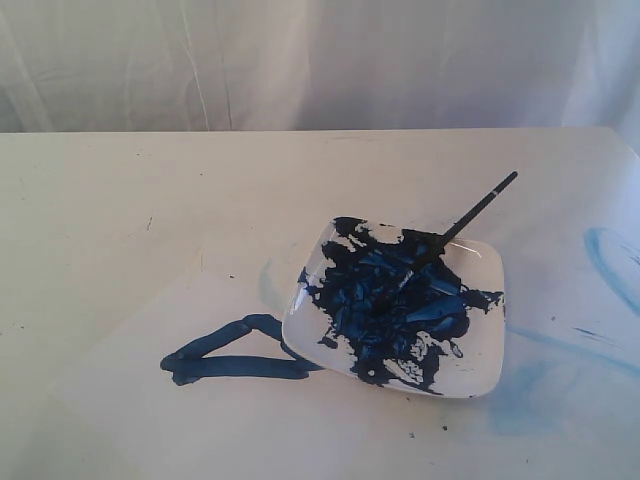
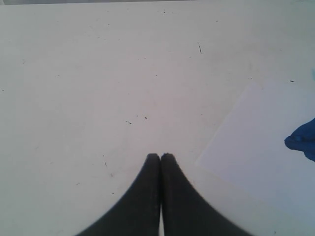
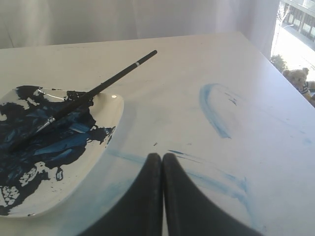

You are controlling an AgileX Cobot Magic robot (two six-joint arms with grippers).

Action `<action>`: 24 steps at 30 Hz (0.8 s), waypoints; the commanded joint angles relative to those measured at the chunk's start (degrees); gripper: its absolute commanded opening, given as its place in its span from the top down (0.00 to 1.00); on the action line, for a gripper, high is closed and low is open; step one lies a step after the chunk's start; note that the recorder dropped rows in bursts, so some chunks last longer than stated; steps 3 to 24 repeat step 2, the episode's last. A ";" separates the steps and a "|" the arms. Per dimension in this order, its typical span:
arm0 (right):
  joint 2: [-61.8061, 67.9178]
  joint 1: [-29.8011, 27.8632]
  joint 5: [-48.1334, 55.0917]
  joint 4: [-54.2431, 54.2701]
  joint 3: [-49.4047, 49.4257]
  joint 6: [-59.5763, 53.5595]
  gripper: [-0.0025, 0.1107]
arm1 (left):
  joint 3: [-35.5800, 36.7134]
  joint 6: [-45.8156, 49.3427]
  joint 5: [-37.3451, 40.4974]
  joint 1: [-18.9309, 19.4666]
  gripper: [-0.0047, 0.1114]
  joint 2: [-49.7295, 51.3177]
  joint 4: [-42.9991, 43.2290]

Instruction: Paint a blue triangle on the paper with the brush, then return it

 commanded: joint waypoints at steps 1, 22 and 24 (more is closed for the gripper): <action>-0.30 -0.49 -0.26 0.19 0.06 -0.07 0.98 | 0.05 -0.38 -0.14 -0.34 0.96 -0.30 0.07; -0.30 -0.49 -0.26 0.19 0.06 -0.07 0.98 | 0.05 -0.38 -0.14 -0.34 0.96 -0.30 0.07; -0.30 -0.49 -0.26 0.19 0.06 -0.07 0.98 | 0.05 -0.38 -0.14 -0.34 0.96 -0.30 0.07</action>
